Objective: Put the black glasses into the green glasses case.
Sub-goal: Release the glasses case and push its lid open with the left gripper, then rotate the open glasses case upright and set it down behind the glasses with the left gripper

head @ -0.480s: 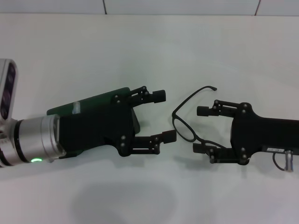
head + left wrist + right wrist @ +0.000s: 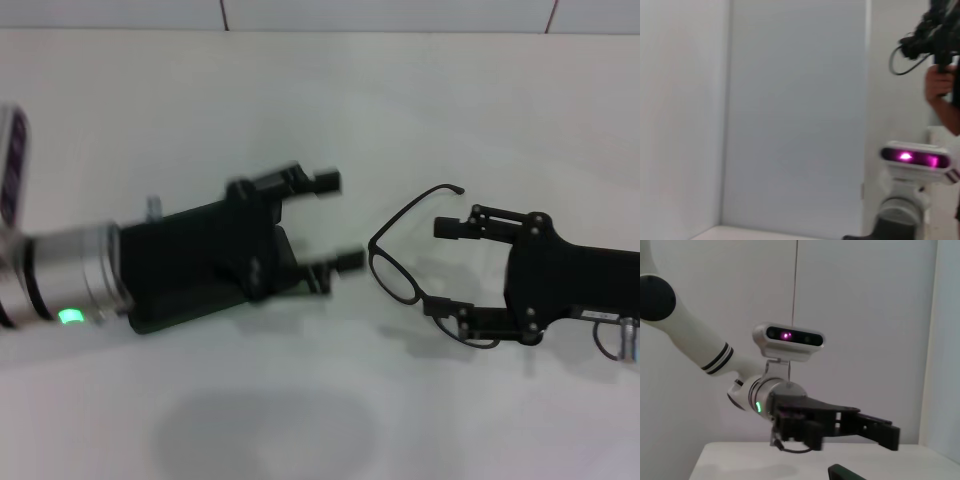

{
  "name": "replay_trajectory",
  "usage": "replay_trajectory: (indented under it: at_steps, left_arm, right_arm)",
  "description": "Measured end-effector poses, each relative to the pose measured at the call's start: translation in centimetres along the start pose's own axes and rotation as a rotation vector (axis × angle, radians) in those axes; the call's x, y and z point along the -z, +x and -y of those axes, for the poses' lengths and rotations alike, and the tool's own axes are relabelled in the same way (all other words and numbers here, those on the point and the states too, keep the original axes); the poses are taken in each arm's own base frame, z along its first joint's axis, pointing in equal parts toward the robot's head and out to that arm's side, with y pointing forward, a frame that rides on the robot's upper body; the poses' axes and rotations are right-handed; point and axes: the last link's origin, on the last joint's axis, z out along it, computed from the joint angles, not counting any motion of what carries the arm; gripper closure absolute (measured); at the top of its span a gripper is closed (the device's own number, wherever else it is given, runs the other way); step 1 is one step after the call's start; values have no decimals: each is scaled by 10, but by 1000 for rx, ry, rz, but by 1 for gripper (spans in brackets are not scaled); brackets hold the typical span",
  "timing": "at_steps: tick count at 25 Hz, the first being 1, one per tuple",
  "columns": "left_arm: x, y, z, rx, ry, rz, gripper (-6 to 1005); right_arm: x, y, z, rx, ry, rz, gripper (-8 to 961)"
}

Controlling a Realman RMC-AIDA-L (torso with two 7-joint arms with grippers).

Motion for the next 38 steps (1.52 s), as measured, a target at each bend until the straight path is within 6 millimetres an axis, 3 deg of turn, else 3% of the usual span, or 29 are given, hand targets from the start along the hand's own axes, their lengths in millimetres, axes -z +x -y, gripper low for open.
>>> replay_trajectory:
  at_steps: [5,10,17,27,29,38]
  left_arm:
    - [19,27,37,84,92,134,122]
    - [40,49,62,134,214,434,124]
    - [38,38,56,68,263,691,167]
    - [44,28,63,59,331,755,238]
    - [45,27,65,61,343,759,466]
    - [47,28,67,39,352,792,645]
  right_arm:
    - [8,2,0,-5,20,-4,175]
    - [17,6,-6,-10,42,-5,175]
    - [22,7,-9,5,49,-5,175]
    - [22,7,-8,17,48,-6,175]
    - [22,7,-9,18,47,-6,175]
    - [22,4,-15,33,18,23,174]
